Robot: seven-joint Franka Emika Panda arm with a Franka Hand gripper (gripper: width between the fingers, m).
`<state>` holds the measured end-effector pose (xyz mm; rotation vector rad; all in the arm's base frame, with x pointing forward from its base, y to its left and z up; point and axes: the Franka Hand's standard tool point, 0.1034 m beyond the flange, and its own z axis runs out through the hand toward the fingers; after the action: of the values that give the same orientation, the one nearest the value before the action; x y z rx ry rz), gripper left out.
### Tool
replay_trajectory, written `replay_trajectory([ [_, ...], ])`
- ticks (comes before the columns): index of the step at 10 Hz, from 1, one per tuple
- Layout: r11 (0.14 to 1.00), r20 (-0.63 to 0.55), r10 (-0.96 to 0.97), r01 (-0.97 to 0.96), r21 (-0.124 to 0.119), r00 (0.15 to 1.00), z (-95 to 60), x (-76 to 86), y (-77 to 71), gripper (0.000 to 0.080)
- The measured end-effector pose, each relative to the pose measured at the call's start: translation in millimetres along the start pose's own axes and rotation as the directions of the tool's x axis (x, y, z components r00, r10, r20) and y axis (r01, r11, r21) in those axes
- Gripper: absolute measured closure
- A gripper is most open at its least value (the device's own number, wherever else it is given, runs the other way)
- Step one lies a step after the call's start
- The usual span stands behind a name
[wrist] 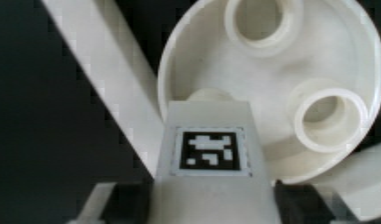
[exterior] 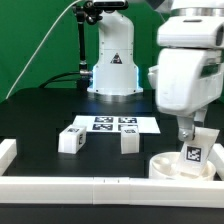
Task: Assemble stool
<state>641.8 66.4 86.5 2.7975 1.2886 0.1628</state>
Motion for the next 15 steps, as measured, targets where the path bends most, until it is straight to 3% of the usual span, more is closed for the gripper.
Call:
replay_trajectory([
  [4, 0.895, -0.087, 0.446, -0.446, 0.024, 0.891, 1.3, 3.6, -1.7, 0.0462],
  [9, 0.721, -0.076, 0.692, -0.691, 0.052, 0.717, 1.5, 5.0, -3.2, 0.0462],
  [13, 0.346, -0.097, 0.937, -0.928, 0.139, 0.335, 2.3, 15.8, -10.9, 0.0462],
  [15, 0.144, -0.062, 0.989, -0.977, 0.160, 0.135, 2.5, 17.2, -14.0, 0.0462],
])
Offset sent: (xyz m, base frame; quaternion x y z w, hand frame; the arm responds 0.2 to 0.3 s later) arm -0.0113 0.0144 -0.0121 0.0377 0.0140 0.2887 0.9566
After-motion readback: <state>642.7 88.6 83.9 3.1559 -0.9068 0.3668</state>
